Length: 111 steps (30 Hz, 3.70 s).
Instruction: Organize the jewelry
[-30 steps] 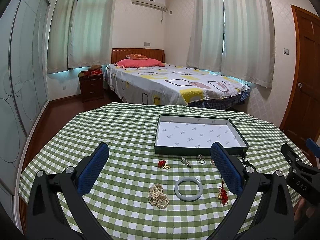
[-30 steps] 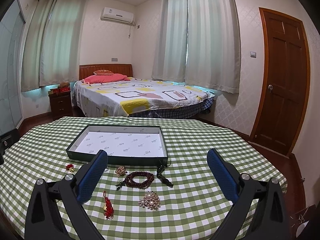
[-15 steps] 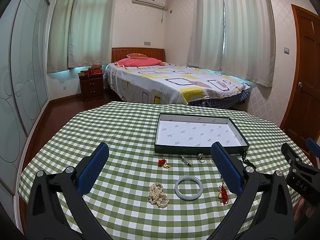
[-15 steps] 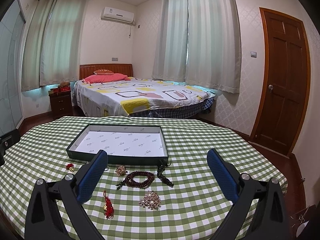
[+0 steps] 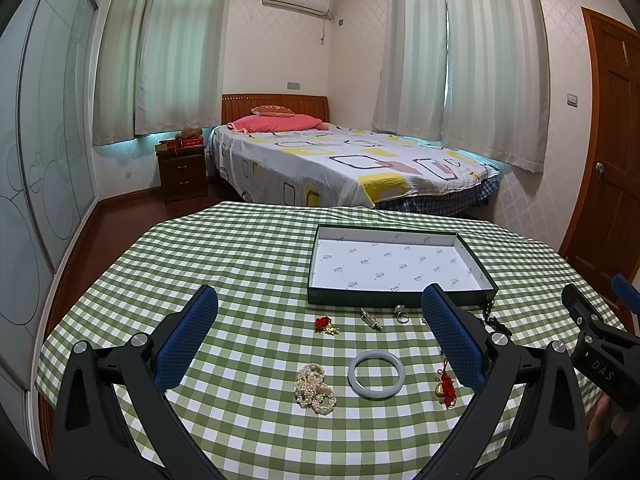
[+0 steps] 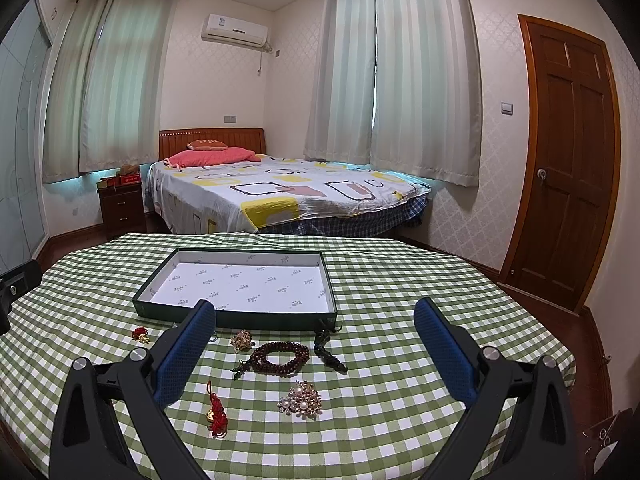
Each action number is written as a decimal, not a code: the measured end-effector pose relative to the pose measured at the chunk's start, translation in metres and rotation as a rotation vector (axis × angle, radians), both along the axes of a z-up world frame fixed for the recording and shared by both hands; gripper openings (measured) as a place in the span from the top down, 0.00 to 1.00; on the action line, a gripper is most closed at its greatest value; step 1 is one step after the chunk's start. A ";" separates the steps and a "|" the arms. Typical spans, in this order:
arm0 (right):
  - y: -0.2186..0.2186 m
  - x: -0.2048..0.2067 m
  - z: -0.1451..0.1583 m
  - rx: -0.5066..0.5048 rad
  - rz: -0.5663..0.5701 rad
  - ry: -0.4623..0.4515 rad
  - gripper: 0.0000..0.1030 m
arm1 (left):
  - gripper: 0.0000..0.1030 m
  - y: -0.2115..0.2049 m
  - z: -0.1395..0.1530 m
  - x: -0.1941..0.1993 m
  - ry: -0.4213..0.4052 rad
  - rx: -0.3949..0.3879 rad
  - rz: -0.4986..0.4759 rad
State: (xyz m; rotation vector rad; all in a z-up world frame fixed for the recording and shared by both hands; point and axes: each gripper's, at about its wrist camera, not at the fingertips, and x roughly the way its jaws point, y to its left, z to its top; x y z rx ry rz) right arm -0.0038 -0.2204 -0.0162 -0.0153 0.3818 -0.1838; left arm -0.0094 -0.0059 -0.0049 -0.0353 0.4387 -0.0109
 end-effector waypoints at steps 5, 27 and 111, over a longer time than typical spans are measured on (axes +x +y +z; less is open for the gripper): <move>0.000 0.000 0.000 0.000 0.000 0.000 0.06 | 0.04 0.000 0.000 0.000 0.001 0.000 -0.001; -0.005 0.004 -0.012 0.008 0.000 0.014 0.06 | 0.04 0.000 -0.010 0.008 0.032 -0.001 -0.010; -0.032 0.089 -0.082 0.173 0.173 0.279 0.72 | 0.82 -0.010 -0.088 0.114 0.288 -0.013 -0.154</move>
